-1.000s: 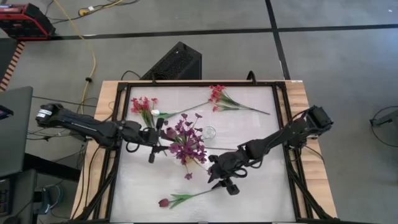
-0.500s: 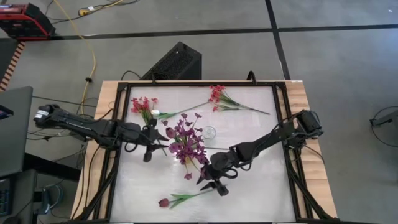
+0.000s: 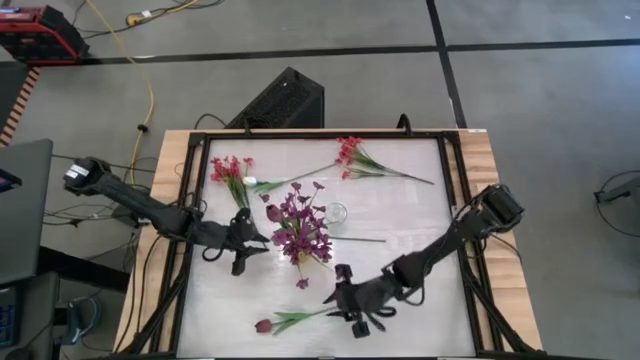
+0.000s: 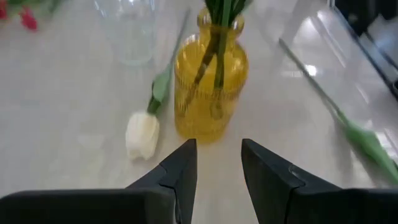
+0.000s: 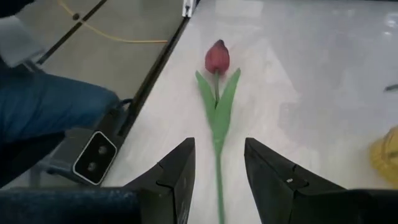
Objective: Sort flowers into vase by color
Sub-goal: Put the red tulip into the yellow vase
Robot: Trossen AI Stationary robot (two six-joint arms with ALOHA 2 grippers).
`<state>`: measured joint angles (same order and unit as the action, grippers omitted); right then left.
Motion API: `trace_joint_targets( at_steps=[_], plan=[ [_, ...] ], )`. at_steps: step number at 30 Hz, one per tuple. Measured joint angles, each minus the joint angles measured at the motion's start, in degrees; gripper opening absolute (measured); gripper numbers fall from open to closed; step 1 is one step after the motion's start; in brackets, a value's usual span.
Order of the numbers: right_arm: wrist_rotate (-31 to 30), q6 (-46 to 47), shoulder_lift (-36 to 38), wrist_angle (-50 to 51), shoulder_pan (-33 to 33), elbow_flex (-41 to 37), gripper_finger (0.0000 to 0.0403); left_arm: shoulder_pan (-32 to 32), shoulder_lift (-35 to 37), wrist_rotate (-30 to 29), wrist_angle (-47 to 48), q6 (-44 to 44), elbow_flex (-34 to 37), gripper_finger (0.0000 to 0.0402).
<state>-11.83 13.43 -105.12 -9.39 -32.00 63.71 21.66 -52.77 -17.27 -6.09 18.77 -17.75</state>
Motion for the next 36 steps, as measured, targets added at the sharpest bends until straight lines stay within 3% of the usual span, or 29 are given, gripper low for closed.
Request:
trace_joint_targets(
  at_steps=[4,10,16,25,29,33,36],
  plan=[
    [-3.18,1.70,-3.57,-0.50,-1.67,0.43,0.0164,2.60,-1.96,-5.03,-6.88,0.08,1.83,0.0114],
    [-3.77,1.29,-10.44,2.67,-0.91,8.35,0.0164,4.57,-5.11,-9.06,-13.72,-1.16,2.16,0.0114],
    [-0.88,1.65,-16.78,16.89,0.84,17.37,0.0164,5.68,-9.21,-8.53,-18.55,-2.18,2.09,0.0114],
    [4.59,6.21,-22.31,19.62,1.76,21.10,0.0158,7.97,-13.24,-8.46,-17.72,-1.08,2.11,0.0114],
    [3.36,5.66,-23.09,23.14,1.41,21.01,0.0113,8.12,-13.80,-8.54,-17.28,-1.48,2.08,0.0114],
    [0.78,3.63,-22.47,24.55,0.55,20.76,0.0031,7.94,-13.62,-9.88,-17.74,-3.86,2.09,0.0114],
    [0.58,3.41,-20.43,25.08,0.19,20.44,0.0017,7.77,-13.32,-12.32,-18.23,-6.30,2.09,0.0114]
  ],
)
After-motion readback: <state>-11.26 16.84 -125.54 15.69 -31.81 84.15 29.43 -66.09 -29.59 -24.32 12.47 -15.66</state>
